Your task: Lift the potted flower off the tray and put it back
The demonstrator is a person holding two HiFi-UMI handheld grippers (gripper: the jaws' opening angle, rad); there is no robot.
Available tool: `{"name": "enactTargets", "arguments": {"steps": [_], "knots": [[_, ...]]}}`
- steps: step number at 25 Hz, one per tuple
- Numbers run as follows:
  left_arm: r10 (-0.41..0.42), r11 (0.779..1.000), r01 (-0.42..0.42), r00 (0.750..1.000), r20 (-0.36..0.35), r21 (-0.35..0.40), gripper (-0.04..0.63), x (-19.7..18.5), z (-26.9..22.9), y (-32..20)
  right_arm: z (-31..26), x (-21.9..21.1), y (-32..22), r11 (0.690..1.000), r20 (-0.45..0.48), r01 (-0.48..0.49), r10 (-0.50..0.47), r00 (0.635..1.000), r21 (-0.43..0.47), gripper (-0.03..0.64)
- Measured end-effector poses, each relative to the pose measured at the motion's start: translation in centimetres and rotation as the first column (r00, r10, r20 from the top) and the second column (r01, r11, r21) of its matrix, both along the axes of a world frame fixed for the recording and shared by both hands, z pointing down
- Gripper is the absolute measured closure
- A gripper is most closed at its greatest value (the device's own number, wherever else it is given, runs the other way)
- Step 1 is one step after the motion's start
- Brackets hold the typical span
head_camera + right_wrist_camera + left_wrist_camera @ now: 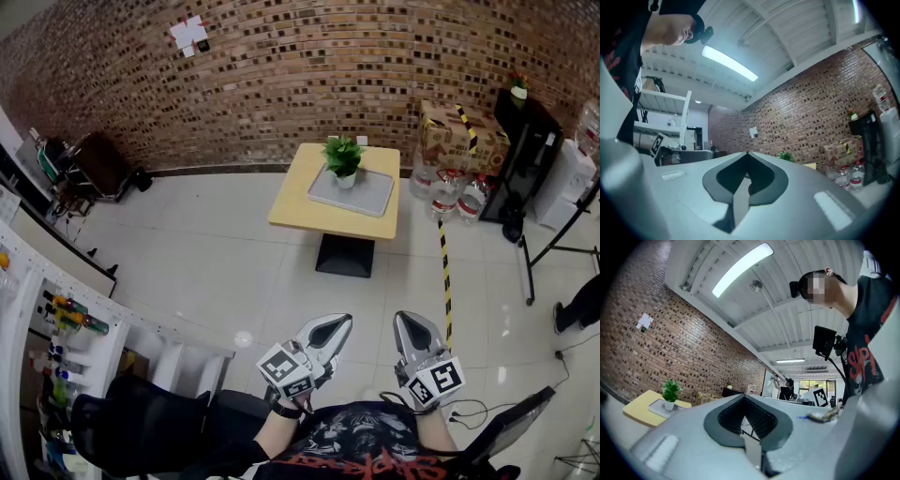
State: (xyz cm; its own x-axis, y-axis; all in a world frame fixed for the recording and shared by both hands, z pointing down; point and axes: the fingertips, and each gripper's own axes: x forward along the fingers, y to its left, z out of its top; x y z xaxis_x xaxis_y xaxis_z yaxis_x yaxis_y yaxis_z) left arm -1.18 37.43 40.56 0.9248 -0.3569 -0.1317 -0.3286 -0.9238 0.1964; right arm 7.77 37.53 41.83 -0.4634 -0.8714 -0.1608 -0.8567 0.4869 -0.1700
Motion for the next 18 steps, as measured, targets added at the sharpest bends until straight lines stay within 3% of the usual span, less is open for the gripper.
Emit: {"name": "enactTargets", "arguments": {"steps": [4, 10, 18], "knots": [[-0.015, 1.000, 0.016, 0.998, 0.062, -0.024, 0.592, 1.8, 1.9, -0.7, 0.4, 0.8, 0.7, 0.999, 0.051, 0.036, -0.035, 0.998, -0.003, 0.614], [-0.052, 0.996, 0.059, 0.994, 0.100, -0.069, 0.592, 2.1, 4.7, -4.9, 4.1, 1.3, -3.9, 0.997, 0.021, 0.005, -0.004, 1.000, -0.082, 0.614], [-0.133, 0.990, 0.135, 0.990, 0.041, -0.043, 0.592, -2.3, 9.3, -23.2, 7.3, -1.9, -21.8, 1.000, -0.060, -0.010, 0.009, 0.998, -0.021, 0.598]]}}
